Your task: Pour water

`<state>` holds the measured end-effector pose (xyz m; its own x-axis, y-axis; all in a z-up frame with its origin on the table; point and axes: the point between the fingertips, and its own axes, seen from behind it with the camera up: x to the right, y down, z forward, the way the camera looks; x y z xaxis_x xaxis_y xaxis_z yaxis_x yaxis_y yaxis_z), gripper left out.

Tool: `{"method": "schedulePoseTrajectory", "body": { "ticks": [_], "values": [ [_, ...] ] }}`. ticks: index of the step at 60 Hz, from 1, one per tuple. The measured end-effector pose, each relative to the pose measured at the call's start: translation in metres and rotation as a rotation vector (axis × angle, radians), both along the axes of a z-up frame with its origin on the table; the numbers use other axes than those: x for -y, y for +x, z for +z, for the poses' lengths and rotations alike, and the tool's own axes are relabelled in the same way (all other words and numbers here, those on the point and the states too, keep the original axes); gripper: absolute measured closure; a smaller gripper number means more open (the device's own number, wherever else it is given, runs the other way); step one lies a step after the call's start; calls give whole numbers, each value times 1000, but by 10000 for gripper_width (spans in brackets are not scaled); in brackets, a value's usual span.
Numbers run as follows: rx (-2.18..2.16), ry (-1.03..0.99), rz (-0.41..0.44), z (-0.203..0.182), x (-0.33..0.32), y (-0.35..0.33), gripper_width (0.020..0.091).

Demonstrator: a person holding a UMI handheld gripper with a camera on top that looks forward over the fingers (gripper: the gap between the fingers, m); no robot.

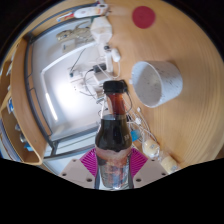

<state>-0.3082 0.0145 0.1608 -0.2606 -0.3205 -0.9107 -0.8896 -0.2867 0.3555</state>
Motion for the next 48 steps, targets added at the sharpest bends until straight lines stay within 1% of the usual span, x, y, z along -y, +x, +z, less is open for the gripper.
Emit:
{"method": "schedulePoseTrajectory", "body": {
  "ticks": [6,10,11,18,25,32,35,43,48],
  "values": [
    [316,64,88,12,2,18,722],
    [568,127,115,24,-3,44,721],
    [634,129,127,35,-2,52,721],
    [1077,235,140,63,-11,110,722],
    [1467,281,115,76,-16,170,722],
    [1724,262,69,66,-20,228,720],
    [1772,252,49,51,-23,249,720],
    [1849,183,55,8,-26,291,715],
    [1865,141,69,-17,-26,306,709]
  ]
}}
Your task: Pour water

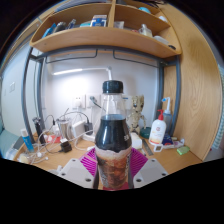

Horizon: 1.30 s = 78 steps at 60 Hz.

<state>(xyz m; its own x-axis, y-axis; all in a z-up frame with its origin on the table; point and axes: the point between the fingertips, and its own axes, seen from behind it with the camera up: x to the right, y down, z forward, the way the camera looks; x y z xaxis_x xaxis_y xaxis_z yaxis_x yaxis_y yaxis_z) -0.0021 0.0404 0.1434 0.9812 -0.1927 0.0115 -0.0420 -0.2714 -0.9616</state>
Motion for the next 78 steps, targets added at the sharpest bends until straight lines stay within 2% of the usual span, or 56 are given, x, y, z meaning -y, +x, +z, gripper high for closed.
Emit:
{"method": "schedulePoseTrajectory", "body": {
  "ticks": [11,13,17,29,31,35,38,44,53,63,72,78],
  "values": [
    [4,-20,13,-44,-1,5,705],
    [-4,-31,19,-55,1,3,677],
    [-21,-4,16,-55,3,4,689],
    [-18,9,23,-52,3,5,579],
    [-2,-1,28,-54,4,5,540],
    [12,-25,40,-59,7,3,361],
    [0,-44,43,-64,12,1,300],
    [4,-93,86,-72,35,-9,299],
    [6,-217,103,-78,94,-13,299],
    [-64,-224,163,-28,128,-27,300],
    [-88,-164,152,19,135,-20,314],
    [-99,-156,180,38,139,-27,312]
  ]
}}
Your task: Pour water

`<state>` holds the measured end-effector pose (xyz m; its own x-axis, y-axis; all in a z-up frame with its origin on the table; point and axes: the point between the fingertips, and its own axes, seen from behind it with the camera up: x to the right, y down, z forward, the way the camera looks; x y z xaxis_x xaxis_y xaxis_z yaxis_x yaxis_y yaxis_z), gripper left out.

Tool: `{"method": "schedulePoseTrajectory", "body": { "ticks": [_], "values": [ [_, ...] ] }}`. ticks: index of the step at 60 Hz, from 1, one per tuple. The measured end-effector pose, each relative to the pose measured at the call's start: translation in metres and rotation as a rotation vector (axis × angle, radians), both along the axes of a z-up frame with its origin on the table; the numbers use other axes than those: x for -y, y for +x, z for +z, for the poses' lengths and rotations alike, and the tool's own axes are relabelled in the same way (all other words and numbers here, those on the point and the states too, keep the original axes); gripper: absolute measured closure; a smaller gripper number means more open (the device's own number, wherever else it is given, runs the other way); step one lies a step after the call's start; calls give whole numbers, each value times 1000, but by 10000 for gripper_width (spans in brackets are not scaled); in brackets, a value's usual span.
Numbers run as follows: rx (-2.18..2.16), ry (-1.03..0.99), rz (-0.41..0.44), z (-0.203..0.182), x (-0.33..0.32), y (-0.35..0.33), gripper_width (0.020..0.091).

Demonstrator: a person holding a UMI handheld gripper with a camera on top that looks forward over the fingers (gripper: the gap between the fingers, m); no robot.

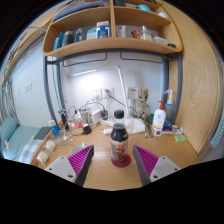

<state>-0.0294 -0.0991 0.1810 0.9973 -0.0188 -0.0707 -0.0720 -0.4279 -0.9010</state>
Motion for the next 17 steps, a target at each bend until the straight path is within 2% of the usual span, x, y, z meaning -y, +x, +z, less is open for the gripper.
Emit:
{"method": "schedulePoseTrajectory", "body": {
  "ticks": [17],
  "values": [
    [4,4,39,19,8,-18,314]
  ]
}}
